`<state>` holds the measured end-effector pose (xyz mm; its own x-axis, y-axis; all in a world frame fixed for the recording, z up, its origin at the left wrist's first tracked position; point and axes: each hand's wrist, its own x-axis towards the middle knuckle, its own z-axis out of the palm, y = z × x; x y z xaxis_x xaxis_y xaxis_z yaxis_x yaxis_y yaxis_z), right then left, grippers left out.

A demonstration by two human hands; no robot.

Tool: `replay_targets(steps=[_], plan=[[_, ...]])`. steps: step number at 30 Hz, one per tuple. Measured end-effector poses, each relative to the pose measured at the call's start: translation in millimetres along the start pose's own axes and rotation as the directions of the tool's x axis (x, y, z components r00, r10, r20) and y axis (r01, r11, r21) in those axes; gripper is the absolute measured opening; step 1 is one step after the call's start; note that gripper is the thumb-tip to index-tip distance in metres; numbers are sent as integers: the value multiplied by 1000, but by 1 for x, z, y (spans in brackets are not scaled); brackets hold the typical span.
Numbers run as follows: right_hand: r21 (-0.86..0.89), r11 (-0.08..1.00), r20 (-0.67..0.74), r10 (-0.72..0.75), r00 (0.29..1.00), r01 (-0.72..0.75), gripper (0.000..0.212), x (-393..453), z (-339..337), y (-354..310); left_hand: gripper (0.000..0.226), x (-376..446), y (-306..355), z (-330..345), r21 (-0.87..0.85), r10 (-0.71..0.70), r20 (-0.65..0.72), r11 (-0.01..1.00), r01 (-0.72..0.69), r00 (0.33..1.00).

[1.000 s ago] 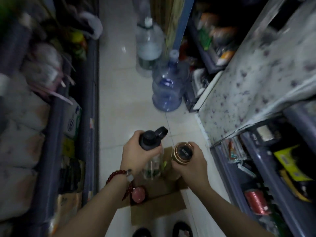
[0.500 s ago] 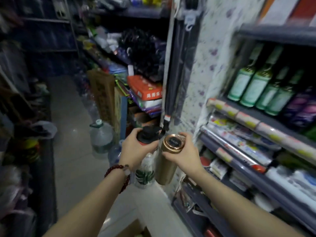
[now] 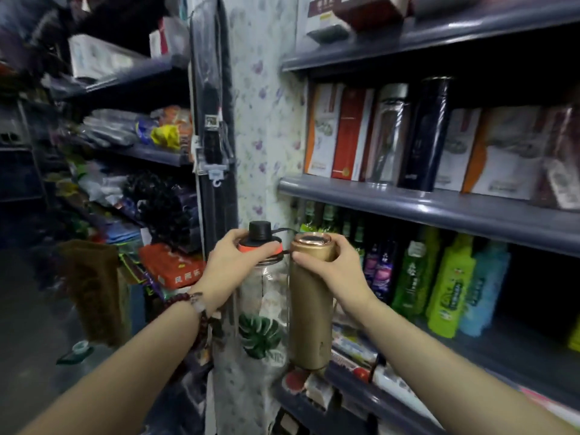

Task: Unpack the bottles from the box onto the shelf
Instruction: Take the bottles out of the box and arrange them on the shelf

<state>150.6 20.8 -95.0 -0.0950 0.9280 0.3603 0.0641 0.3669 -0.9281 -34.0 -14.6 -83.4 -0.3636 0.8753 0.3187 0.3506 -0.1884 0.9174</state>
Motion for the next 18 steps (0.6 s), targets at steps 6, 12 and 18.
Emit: replay_targets(steps=[6, 12, 18], plan=[[-62, 995, -82, -79, 994, 74, 56, 16, -66, -51, 53, 12, 70, 43, -108, 100, 101, 990, -89, 990], [-113, 990, -163, -104, 981, 86, 57, 24, -113, -101, 38, 30, 132, 73, -185, 211, 223, 968, -171, 952], [-119, 988, -223, -125, 967, 100, 42, 19, -159, -151, 59, 52, 183, 99, -294, 328, 381, 929, -223, 864]])
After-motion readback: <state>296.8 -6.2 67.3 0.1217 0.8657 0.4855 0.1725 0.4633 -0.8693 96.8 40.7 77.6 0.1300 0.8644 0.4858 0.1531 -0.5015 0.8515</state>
